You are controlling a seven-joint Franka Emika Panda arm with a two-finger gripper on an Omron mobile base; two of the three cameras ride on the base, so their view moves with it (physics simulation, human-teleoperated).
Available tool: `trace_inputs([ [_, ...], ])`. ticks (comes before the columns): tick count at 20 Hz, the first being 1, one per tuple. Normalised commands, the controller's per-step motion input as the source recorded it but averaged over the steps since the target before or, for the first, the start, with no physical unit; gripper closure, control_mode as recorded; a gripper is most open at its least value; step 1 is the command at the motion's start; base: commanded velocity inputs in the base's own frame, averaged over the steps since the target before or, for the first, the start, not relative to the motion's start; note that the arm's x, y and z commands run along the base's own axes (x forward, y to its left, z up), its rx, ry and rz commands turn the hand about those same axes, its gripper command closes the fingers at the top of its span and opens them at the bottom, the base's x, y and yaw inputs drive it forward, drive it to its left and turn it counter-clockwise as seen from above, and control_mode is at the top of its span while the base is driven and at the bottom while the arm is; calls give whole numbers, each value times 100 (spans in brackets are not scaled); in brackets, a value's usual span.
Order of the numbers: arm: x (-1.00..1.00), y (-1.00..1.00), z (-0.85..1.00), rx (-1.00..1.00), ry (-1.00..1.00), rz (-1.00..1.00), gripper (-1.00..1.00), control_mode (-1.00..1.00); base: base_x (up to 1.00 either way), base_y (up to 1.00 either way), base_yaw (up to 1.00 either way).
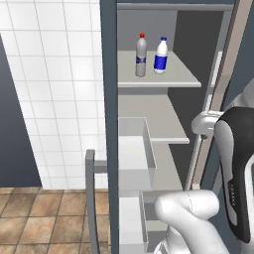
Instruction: Take the bottled waters from the counter and place them in the freezer to freeze. Close the freezer door after placing the bottles.
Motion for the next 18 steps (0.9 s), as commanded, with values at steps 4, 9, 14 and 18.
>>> trace_inputs([
  [4,0,0,-32,-4,0,10,-100,-100,0,0,0],
  [9,0,0,-26,-4,0,13,-100,-100,0,0,0],
  [14,0,0,-21,-8,0,15,-100,-100,0,0,0],
  [18,0,0,-20,-16,0,7,-100,-100,0,0,0],
])
